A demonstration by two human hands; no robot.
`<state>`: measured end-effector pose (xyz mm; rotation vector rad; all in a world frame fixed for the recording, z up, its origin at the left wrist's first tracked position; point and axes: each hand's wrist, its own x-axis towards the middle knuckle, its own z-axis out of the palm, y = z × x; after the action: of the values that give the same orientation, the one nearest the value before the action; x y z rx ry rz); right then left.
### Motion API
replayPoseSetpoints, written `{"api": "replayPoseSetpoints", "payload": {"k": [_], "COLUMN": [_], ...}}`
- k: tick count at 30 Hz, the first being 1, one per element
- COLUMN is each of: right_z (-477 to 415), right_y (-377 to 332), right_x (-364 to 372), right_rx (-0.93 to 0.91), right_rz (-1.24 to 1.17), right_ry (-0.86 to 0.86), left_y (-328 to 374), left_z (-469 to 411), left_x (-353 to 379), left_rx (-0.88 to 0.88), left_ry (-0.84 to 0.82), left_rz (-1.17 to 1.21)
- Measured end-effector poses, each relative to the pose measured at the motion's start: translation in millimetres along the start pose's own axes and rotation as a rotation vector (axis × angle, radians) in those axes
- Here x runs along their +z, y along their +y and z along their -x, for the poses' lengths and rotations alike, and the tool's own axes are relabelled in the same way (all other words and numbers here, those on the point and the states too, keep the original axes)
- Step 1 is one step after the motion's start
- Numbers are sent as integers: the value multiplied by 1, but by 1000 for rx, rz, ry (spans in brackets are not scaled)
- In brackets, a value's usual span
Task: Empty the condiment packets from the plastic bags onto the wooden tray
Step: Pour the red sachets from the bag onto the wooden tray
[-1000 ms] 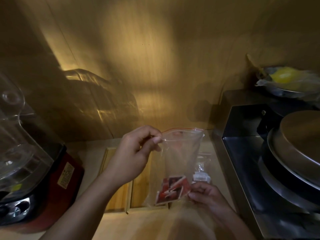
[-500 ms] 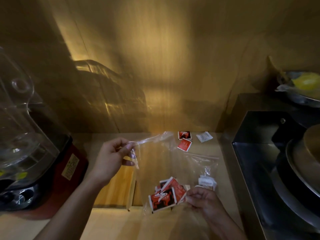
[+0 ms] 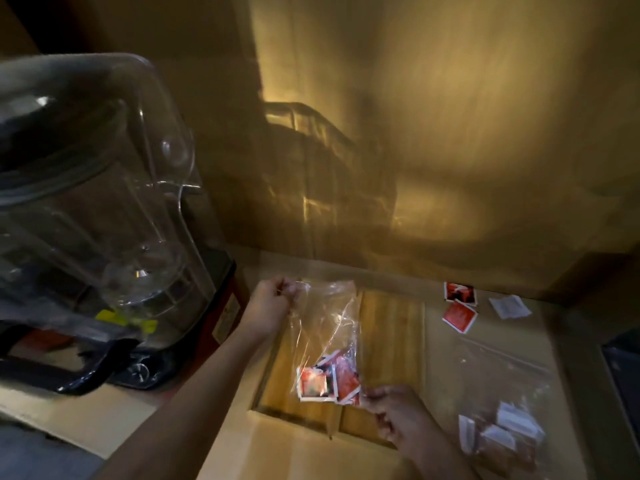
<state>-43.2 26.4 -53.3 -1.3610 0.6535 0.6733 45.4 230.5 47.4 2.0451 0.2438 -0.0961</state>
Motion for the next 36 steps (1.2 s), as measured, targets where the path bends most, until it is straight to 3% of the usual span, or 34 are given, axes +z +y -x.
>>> {"api": "replayPoseSetpoints", "payload": {"k": [5,12,20,25,28,33,36], "right_z": [-18,-35,-22,-18,-20,-21,-22], "right_y": [-11,-11,-12,-14,-13,-12,-11], "right_x": [25,42,43,43,44,44,44], "right_rx": [75,80,154,177,161,162,174], "right_rz": [-62,35,-43,-90,-124,-164,-160], "right_ry": [72,226,166,154,155,158,169], "left_y": [-28,-67,-85,-94,-104,-126,-127], "left_z": [-47,-90,-63,-25,-5,18,26], "left_x": [8,21,22,16,15,14,19], "left_rx": [-88,-196,-283,-344,-353,-204,-138], "left_ry": [-78,-107,-60,-206,-275,-450,-315], "left_rz": [11,48,177,56,-183,-405,-592]}}
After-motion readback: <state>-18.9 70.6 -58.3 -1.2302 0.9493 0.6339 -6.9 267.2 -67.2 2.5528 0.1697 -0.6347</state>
